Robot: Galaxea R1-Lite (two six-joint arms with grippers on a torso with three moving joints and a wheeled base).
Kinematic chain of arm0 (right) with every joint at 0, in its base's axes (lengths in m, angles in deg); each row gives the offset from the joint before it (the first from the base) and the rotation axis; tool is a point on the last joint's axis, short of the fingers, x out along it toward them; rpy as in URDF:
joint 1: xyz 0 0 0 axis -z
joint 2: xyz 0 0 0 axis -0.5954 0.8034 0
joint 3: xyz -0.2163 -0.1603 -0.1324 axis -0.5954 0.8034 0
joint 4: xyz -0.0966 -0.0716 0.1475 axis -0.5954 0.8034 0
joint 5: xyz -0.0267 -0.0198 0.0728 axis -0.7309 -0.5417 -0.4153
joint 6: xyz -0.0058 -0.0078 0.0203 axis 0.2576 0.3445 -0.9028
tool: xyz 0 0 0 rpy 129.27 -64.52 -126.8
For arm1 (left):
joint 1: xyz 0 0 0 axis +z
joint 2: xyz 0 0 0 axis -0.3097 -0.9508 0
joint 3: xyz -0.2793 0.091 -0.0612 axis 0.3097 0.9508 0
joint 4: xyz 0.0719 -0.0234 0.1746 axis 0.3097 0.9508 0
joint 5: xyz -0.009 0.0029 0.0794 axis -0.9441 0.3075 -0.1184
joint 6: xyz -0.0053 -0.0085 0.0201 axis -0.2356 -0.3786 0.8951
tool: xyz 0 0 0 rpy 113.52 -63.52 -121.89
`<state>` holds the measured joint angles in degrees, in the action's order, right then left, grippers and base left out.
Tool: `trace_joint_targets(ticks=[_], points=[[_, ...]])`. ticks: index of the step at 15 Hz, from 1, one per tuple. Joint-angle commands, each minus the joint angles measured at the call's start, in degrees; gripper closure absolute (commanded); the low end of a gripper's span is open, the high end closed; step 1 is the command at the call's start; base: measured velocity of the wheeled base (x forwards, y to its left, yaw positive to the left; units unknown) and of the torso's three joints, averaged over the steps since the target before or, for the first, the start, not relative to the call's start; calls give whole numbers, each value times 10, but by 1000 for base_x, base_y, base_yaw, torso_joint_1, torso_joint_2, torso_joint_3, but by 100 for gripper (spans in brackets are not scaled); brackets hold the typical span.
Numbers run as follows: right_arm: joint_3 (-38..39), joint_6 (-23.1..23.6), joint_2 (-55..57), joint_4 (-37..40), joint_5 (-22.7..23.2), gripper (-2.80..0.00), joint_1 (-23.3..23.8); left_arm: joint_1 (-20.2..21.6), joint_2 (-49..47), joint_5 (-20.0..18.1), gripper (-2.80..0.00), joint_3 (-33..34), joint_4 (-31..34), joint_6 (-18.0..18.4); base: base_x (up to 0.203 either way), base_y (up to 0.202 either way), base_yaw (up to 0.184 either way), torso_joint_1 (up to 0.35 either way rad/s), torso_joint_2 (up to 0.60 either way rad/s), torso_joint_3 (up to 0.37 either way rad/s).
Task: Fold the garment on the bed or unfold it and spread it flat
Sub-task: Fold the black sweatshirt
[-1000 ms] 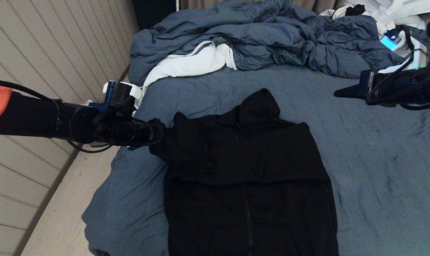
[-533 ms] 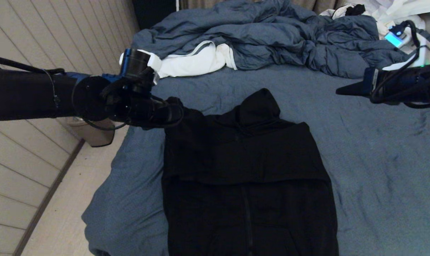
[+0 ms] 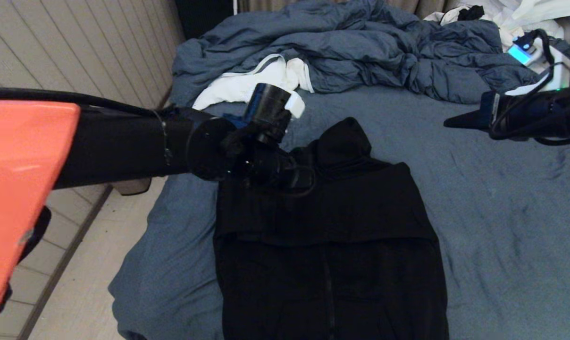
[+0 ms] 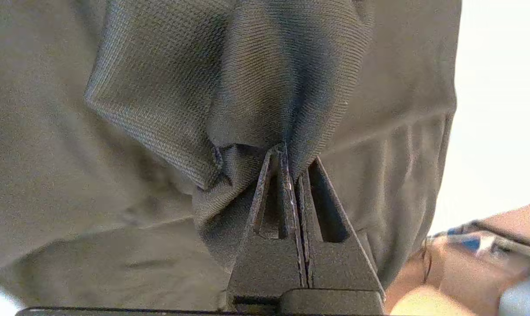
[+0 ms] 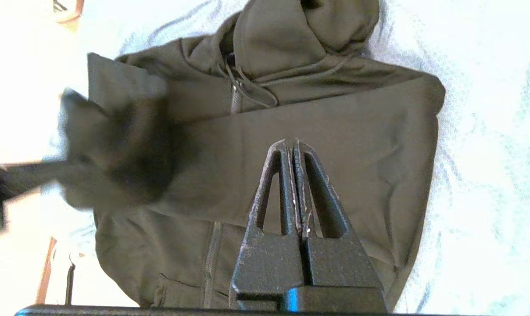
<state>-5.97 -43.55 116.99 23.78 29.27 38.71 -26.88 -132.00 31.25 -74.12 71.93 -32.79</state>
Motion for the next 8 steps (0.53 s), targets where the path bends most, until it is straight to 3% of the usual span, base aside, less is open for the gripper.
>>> trace_joint_targets(ticks=[1,2,3,8], points=[[2,0,2,1,1,0,-1,-11,-38,-2,0,-12,4,-2,0,0,0,0,0,0],[3,0,2,1,1,0,-2,-11,-48,-3,0,-22,14,-2,0,0,0,0,0,0],[3,0,3,1,1,0,-3,-11,-51,-2,-280,-29,26,-2,0,0,0,0,0,0],[3,1,5,1,1,0,-2,-15,-45,-3,-280,-53,28,-6,0,0,0,0,0,0]])
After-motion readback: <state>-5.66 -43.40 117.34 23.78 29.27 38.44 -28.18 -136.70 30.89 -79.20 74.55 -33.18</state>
